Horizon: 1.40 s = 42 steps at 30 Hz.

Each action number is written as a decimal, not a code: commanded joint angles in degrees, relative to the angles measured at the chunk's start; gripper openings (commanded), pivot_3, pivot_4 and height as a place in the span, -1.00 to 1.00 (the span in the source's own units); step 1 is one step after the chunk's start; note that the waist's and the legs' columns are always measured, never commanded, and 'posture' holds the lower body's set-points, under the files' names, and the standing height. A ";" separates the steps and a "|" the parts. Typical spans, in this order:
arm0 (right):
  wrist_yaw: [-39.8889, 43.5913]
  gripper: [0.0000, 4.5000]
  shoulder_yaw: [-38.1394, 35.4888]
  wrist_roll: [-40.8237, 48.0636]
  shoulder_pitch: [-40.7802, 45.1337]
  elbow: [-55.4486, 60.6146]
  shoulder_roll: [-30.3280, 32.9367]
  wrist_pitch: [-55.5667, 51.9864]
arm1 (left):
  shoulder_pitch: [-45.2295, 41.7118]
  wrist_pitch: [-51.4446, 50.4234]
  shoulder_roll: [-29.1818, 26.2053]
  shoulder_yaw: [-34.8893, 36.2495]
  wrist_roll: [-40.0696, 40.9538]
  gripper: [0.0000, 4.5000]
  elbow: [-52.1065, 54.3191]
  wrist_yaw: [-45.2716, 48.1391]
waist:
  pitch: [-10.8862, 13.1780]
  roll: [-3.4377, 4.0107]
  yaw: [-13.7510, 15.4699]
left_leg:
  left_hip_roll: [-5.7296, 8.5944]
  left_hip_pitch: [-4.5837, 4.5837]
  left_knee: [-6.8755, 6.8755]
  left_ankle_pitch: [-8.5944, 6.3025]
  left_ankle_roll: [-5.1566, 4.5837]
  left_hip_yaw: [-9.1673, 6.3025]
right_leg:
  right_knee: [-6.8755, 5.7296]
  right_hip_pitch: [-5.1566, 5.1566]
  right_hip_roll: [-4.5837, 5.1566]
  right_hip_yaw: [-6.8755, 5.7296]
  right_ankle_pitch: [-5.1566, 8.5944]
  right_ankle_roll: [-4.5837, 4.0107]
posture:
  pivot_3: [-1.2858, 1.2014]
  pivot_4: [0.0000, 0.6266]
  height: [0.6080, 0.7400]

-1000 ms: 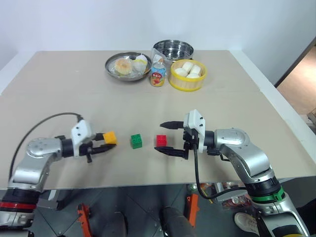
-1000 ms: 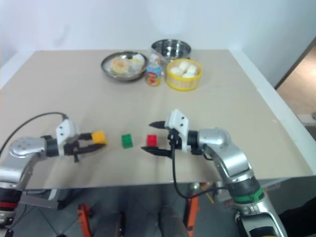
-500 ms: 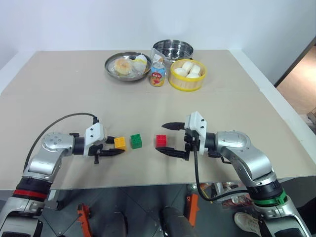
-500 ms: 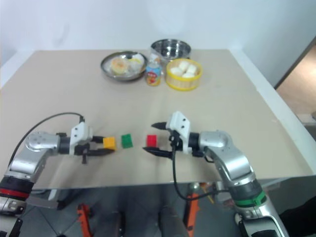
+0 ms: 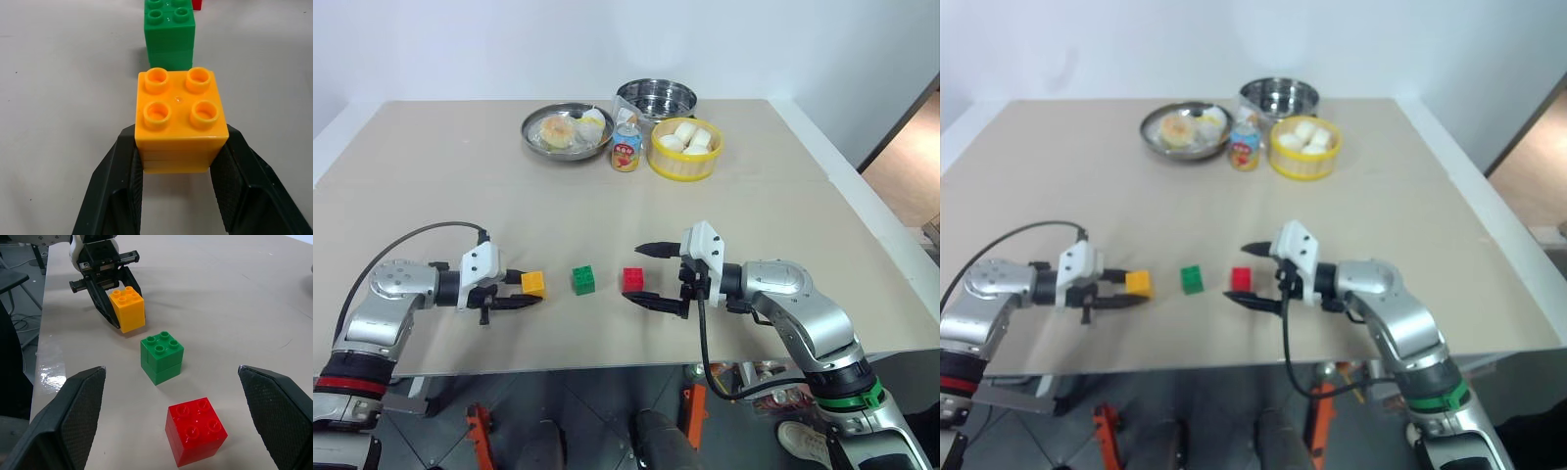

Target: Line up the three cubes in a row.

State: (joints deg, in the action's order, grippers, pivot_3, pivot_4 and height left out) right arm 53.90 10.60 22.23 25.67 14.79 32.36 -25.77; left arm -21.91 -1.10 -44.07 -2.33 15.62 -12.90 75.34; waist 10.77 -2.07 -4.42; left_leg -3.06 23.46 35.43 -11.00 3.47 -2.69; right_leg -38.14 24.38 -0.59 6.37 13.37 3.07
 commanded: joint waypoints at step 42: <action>-10.31 1.00 -5.44 -4.28 9.66 -18.10 -9.11 6.79 | -4.47 -12.91 11.93 10.63 2.34 0.98 6.51 -30.85 | 0.00 -0.04 0.07 | 0.00 -0.04 0.20 0.01 -0.01 0.02 | -0.02 -0.14 -0.02 0.03 -0.20 0.19 | 0.03 -0.52 1.00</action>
State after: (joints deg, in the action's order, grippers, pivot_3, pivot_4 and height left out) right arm 44.45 6.09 19.04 33.46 -2.89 23.74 -21.80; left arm -24.92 -16.14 -32.98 8.61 19.23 -6.50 47.30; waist 10.77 -2.10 -4.35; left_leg -3.07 23.45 35.61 -10.99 3.45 -2.67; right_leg -38.16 24.28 -0.61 6.40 13.17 3.28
